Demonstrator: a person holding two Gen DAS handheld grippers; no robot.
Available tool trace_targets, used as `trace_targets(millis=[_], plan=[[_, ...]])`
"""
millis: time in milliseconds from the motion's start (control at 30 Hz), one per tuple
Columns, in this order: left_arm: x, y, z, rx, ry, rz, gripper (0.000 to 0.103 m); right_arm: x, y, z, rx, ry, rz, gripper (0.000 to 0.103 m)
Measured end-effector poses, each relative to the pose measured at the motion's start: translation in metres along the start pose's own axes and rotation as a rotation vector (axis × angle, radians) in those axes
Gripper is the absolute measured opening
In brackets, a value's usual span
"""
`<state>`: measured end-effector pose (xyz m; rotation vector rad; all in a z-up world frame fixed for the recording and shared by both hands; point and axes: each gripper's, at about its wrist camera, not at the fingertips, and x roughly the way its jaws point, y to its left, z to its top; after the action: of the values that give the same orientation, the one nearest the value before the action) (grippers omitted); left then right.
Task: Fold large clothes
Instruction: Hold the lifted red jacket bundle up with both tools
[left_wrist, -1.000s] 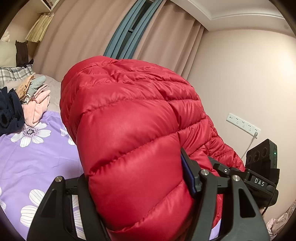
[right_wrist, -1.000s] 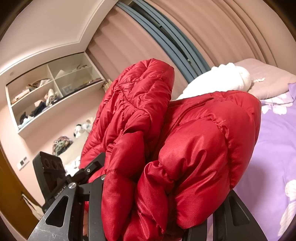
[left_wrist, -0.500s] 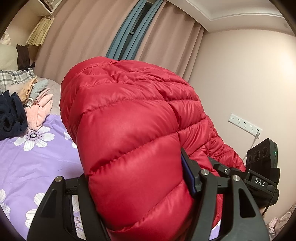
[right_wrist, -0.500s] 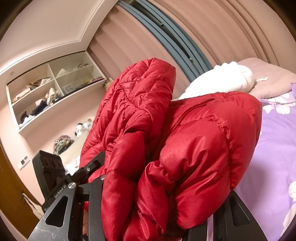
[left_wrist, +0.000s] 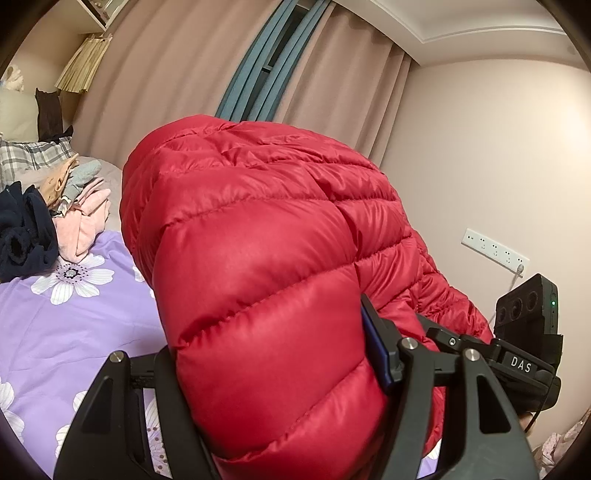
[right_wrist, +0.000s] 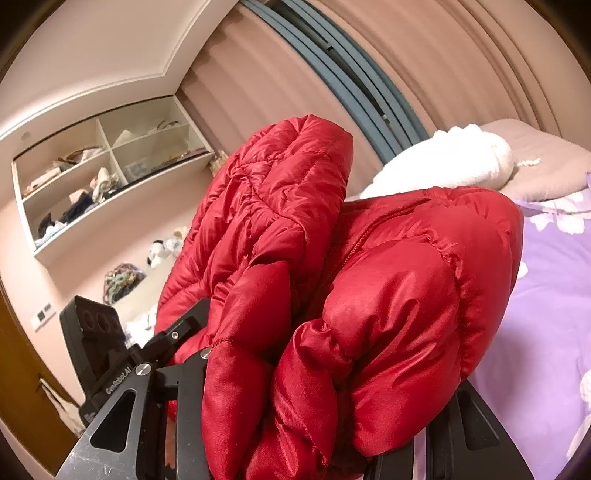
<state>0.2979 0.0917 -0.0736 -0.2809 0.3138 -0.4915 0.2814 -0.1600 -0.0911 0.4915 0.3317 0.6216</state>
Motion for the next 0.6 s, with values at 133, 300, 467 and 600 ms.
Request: trace_targets(millis=[133,300,467,600], plan=[[0.005,-0.003,0.001,0.006,0.001,0.01,0.065,0.004,0.001,0.001,-0.01,0.007,-0.005,0.045],[0.011,0.0,0.002,0.002,0.005,0.006,0.065,0.012,0.0,0.002,-0.012,0.006,-0.013,0.045],[0.024,0.005,0.0,-0.009,0.017,0.0,0.065,0.02,-0.002,0.002,-0.013,0.009,-0.037,0.045],[0.038,0.009,-0.004,-0.002,0.015,0.003,0.065,0.029,-0.007,0.003,-0.018,0.01,-0.048,0.046]])
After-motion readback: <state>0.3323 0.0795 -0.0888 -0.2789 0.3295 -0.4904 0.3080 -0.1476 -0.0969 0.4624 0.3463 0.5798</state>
